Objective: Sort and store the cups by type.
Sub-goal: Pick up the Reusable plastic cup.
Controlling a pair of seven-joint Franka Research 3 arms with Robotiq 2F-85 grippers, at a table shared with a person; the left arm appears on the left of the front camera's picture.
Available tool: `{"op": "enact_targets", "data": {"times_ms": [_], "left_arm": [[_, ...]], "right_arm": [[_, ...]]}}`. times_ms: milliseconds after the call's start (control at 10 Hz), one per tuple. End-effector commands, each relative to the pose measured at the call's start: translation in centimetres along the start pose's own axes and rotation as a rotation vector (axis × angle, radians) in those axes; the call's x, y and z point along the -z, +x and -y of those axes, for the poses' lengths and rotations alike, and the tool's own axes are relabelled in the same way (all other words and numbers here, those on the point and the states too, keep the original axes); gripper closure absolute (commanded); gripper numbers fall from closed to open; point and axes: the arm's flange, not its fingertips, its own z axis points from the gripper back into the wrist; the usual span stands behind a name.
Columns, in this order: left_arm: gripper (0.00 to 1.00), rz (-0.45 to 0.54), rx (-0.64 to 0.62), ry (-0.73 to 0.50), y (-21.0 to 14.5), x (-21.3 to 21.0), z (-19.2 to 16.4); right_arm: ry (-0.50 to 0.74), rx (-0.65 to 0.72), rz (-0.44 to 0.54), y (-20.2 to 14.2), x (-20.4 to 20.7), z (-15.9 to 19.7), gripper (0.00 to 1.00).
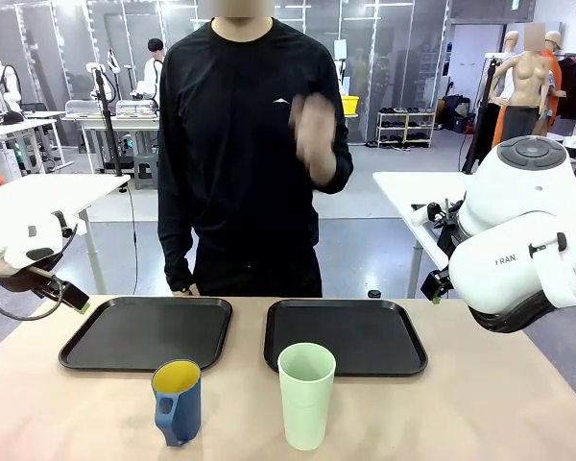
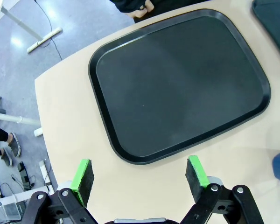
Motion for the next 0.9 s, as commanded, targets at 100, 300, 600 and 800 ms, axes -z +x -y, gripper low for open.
{"op": "enact_targets", "data": {"times_ms": [100, 300, 600, 800], "left_arm": [[0.00, 0.002, -0.004, -0.003, -0.04, -0.05, -0.08], [0.00, 0.002, -0.004, -0.003, -0.04, -0.05, -0.08], [0.00, 0.002, -0.004, -0.003, -0.04, -0.05, -0.08], [0.00, 0.002, -0.004, -0.003, -0.04, -0.05, -0.08]], "right_arm": [[0.007, 0.008, 0.003, 0.04, 0.15, -0.03, 0.00], [0.007, 0.008, 0.003, 0.04, 0.15, -0.03, 0.00], [0.007, 0.008, 0.003, 0.04, 0.15, -0.03, 0.00], [0.007, 0.008, 0.003, 0.04, 0.15, -0.03, 0.00]]}}
